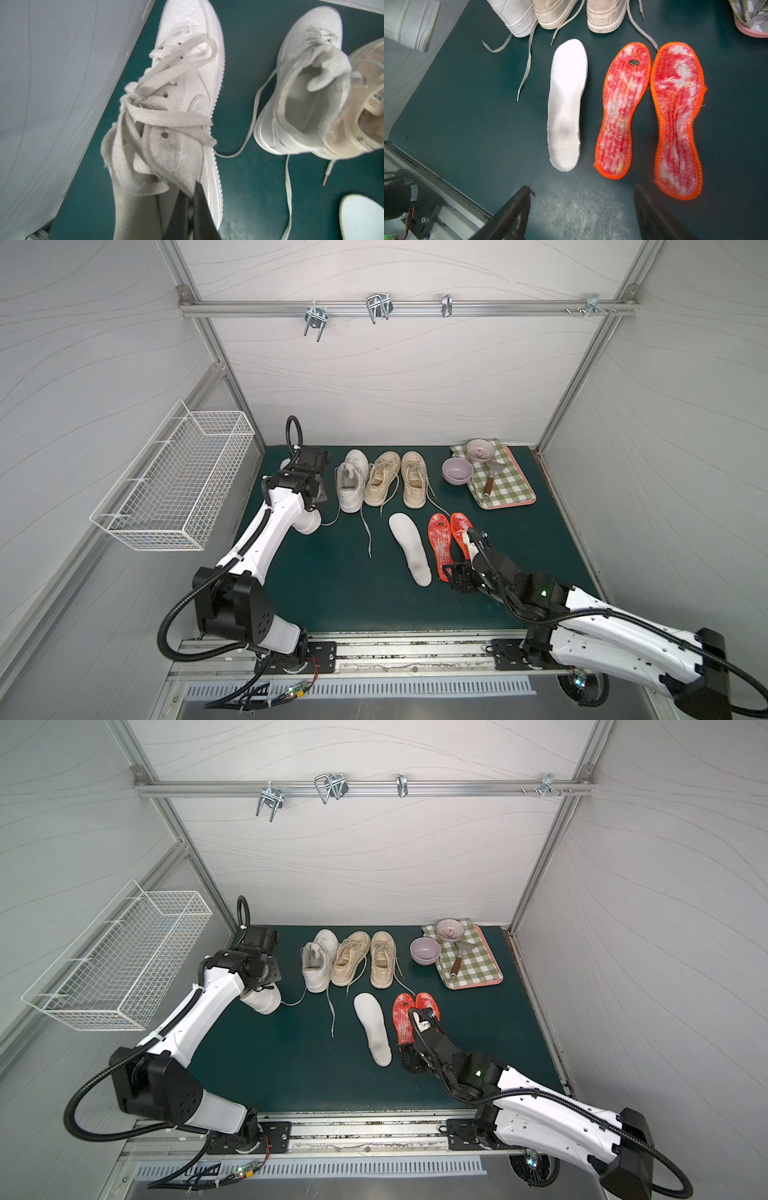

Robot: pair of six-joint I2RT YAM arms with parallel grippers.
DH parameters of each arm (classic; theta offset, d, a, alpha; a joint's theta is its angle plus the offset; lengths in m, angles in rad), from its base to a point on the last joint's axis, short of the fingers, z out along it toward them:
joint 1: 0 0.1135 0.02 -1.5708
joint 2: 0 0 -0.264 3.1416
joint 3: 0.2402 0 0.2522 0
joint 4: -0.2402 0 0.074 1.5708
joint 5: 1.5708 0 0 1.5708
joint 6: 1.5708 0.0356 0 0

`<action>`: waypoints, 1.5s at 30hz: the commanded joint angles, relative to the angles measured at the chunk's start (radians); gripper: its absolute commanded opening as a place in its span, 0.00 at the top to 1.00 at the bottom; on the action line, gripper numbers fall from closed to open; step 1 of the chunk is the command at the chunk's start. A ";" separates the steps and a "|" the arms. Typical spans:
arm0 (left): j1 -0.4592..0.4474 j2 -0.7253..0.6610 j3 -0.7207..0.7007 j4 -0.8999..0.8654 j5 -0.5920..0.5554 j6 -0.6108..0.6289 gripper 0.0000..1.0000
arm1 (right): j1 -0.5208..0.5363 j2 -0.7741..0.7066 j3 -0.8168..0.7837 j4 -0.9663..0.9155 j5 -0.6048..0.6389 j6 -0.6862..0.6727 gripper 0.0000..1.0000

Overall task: Remove the insole from the shoe
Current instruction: Pick up the shoe, then place the shoe at the center of the board.

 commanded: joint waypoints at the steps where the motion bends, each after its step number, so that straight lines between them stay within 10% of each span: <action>1: -0.095 -0.109 -0.047 0.089 -0.040 -0.066 1.00 | -0.007 -0.007 0.021 -0.022 0.006 -0.001 0.20; 11: -0.222 -0.419 -0.371 0.047 0.071 -0.195 1.00 | -0.011 0.025 0.029 0.004 -0.023 -0.005 0.19; 27: -0.494 -0.252 -0.492 0.275 0.235 -0.366 1.00 | -0.013 0.076 0.053 0.014 -0.019 0.002 0.19; 40: -0.549 -0.303 -0.509 0.290 0.347 -0.371 0.55 | -0.014 0.120 0.071 0.031 -0.030 -0.011 0.19; 45: -0.545 -0.497 -0.561 0.161 0.168 -0.385 0.43 | -0.013 0.168 0.097 0.062 -0.059 -0.032 0.19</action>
